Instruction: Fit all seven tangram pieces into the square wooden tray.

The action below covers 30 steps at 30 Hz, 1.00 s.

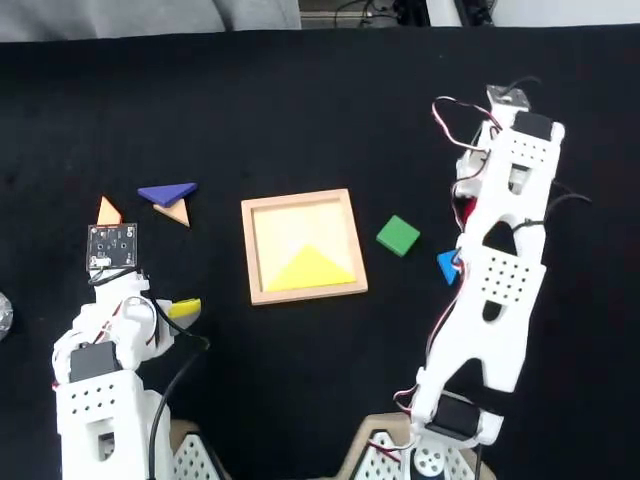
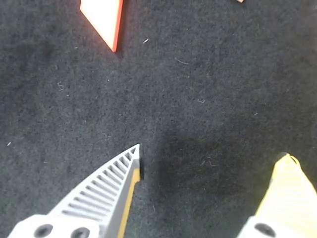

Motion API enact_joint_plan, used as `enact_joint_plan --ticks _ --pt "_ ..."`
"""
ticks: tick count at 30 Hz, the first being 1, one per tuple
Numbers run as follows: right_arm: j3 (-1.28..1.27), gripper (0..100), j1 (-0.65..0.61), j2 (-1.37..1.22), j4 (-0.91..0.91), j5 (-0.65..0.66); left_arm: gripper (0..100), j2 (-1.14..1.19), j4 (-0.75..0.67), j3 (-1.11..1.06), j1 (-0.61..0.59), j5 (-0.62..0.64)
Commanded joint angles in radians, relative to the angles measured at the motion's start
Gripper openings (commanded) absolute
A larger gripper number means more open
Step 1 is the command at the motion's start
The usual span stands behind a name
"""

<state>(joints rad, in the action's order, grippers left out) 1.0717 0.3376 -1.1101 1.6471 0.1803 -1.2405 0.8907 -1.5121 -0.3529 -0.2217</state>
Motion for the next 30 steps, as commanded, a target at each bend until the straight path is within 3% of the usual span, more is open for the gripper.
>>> enact_joint_plan --ticks 1,10,19,23,30 --pt "0.053 4.4 0.014 0.033 0.077 0.051 40 -0.011 -0.014 -0.001 -0.004 -0.011" --pt "0.068 4.2 0.028 0.071 0.118 0.118 40 -0.011 -0.014 -0.001 -0.004 -0.011" --pt "-0.105 1.3 -0.037 0.361 0.120 0.114 40 -0.011 -0.014 -0.001 -0.004 -0.011" --pt "-0.282 1.0 -0.161 0.562 0.120 0.086 40 -0.011 -0.014 -0.001 -0.004 -0.011" --pt "-0.605 1.0 -0.471 1.015 0.110 -0.167 40 -0.011 -0.014 -0.001 -0.004 -0.011"
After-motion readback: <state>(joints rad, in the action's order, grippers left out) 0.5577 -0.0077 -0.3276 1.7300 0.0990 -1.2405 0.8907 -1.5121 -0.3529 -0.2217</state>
